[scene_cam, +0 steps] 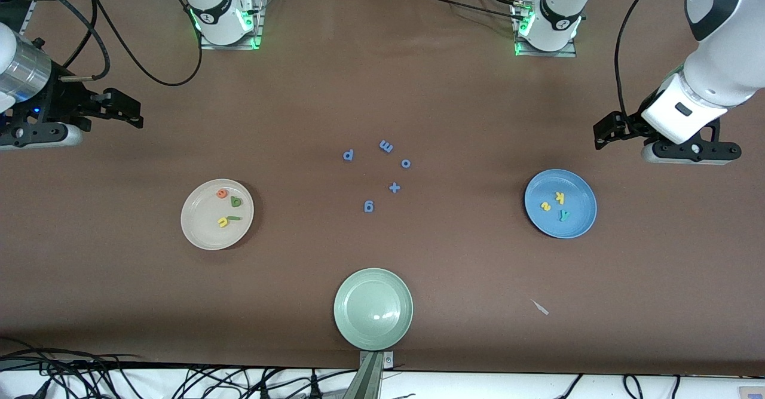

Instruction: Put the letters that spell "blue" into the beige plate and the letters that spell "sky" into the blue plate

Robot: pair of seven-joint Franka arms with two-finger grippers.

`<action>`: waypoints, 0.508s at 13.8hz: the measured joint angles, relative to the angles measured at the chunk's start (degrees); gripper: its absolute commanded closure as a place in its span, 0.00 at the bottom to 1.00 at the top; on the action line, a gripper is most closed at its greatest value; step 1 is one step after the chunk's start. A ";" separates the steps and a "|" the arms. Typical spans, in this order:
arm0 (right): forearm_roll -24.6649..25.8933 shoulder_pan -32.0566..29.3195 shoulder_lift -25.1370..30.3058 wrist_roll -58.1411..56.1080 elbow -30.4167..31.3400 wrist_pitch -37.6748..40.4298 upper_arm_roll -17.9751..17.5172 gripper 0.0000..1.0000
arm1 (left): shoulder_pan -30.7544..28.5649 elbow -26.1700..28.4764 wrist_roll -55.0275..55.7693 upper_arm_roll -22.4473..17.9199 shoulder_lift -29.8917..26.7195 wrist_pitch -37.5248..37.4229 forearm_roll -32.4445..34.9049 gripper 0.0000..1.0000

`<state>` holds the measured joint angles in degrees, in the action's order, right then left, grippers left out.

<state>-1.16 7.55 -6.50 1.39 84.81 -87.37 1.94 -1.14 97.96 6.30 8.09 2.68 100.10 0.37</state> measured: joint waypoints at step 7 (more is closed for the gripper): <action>0.20 -0.09 0.14 0.00 -0.02 0.97 -0.14 0.00 | -0.02 0.00 0.00 0.00 0.00 0.00 0.00 0.00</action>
<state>-0.96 7.46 -6.36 1.39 84.80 -86.41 1.79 -1.16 97.96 6.30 8.09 2.68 100.10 0.37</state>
